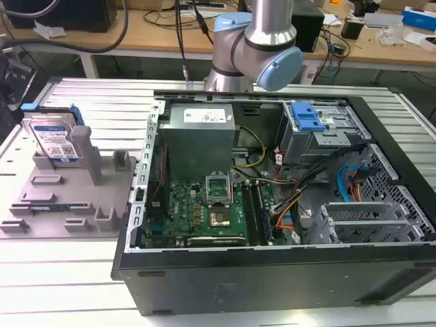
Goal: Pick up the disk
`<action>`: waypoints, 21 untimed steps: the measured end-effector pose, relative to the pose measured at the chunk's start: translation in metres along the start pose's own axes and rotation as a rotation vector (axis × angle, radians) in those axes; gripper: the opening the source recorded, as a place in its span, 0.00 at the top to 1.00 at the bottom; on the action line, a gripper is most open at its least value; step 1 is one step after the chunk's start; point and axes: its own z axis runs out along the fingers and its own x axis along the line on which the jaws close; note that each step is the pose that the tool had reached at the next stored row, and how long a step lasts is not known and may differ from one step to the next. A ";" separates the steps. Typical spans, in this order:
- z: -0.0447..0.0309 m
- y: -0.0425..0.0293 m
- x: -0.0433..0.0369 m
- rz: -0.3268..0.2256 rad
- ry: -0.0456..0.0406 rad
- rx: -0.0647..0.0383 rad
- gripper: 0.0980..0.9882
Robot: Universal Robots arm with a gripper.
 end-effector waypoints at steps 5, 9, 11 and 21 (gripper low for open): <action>0.0000 0.0000 0.0000 0.000 0.0000 0.000 0.99; 0.0000 0.0000 0.0000 -0.001 0.0000 0.000 0.99; 0.0000 0.0000 0.0000 -0.013 0.0005 0.000 0.99; 0.0000 -0.0001 -0.0001 -0.257 0.0101 0.003 0.99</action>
